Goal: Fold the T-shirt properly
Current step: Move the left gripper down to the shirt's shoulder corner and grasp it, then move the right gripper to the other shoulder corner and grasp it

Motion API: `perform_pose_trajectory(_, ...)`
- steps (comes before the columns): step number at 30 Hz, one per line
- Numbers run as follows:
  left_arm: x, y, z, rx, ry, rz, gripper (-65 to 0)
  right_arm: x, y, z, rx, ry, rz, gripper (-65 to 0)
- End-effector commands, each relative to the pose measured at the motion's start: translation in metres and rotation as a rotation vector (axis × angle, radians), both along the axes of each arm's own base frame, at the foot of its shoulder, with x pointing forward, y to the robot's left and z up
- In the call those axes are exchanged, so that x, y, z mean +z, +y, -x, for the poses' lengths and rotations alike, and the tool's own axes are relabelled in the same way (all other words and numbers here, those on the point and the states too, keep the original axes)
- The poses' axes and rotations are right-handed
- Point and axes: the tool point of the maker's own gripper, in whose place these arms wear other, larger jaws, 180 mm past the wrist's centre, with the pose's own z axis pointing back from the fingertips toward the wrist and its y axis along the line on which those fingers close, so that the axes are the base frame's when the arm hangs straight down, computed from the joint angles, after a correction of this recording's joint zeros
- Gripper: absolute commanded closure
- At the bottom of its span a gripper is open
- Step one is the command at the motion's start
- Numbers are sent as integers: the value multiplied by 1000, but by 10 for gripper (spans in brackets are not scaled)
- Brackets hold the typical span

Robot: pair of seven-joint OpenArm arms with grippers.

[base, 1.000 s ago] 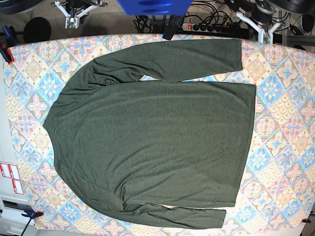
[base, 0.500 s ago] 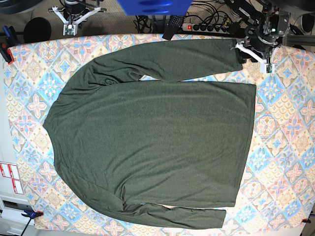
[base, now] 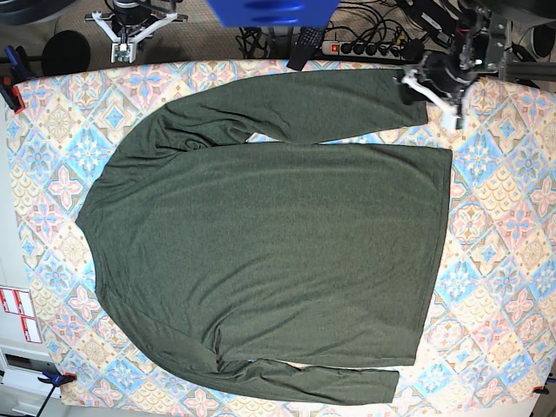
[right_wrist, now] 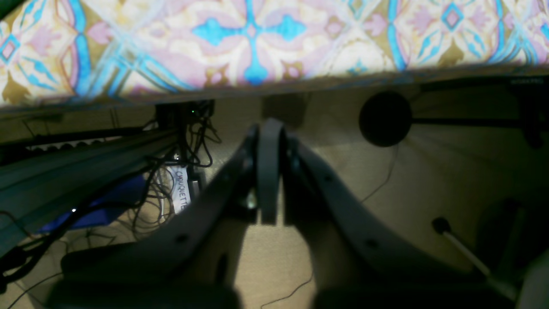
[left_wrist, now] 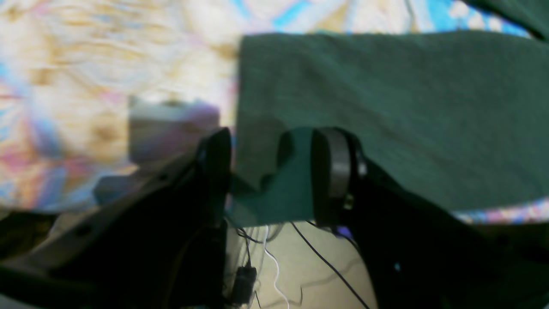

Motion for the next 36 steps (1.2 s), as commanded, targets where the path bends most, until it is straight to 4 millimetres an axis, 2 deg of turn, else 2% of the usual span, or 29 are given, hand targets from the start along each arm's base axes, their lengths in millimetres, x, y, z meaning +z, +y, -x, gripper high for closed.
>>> perform_pose_trajectory(1,1,-8,2,-30,-2,9,-299,6,-3,-1,5,-17,12,0)
perform_pose_trajectory(4,-7,-15,11,-39,28,25,-297,6,-3,-1,5,-17,12,0)
perform_pose_trajectory(9,-24,-6,27,-8,87,15,-296,6,-3,-1,5,-17,12,0)
perform_pose_trajectory(12,-30,-6,23,9,94,18,-280,6,-3,-1,5,-17,12,0)
perform_pose_trajectory(14,-31,-4,23,14,94,17,-201,6,-3,-1,5,-17,12,0)
perform_pose_trajectory(17,-31,-4,21,14,91,17,-18,6,-3,-2,5,-18,12,0)
perform_pose_trajectory(18,-31,-5,21,13,93,18,0,6,-3,-3,5,-20,13,0)
perform_pose_trajectory(23,-29,-3,19,18,81,17,0,10,-3,-10,8,-39,14,0)
perform_pose_trajectory(28,-7,-13,-2,-7,-30,23,0,16,-3,-32,10,-96,17,-15)
perform_pose_trajectory(32,17,-13,-14,-32,-119,12,0,19,-3,-46,10,-128,17,-82)
perform_pose_trajectory(36,30,-20,-21,-49,-166,20,0,21,-3,-60,10,-159,17,-144)
